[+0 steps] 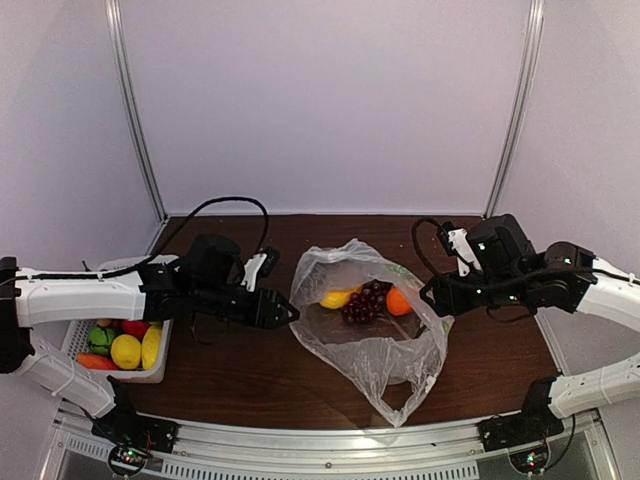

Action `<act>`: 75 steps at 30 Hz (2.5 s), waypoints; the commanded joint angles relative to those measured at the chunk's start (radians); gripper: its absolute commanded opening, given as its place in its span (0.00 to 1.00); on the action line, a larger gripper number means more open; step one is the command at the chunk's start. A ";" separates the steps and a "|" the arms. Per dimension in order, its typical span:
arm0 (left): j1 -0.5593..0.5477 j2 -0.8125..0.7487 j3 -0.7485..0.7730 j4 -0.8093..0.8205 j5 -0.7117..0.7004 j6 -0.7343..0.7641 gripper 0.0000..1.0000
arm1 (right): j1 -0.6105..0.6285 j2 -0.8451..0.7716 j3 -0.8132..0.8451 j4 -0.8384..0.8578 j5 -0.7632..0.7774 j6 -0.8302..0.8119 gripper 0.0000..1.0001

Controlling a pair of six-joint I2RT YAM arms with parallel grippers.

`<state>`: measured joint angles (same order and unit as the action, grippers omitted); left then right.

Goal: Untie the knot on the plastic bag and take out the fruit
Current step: Adjust the takeout bag at the center of the board, then reach into the gripper of the takeout bag.

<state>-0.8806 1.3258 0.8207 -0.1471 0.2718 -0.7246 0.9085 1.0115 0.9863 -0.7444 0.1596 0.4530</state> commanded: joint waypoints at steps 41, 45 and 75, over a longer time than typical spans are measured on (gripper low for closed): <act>-0.195 -0.019 0.147 0.077 -0.296 0.247 0.62 | -0.037 -0.027 -0.202 0.368 -0.351 0.004 0.00; -0.265 0.101 0.199 0.166 -0.272 0.256 0.54 | -0.036 -0.032 -0.208 0.377 -0.344 0.012 0.00; -0.119 0.757 0.602 0.270 -0.244 0.412 0.61 | -0.036 -0.026 -0.262 0.483 -0.342 0.051 0.00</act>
<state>-1.0149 2.0399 1.3830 0.0399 0.0437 -0.3408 0.8726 0.9634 0.7483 -0.3180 -0.1818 0.4839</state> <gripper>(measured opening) 0.591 0.009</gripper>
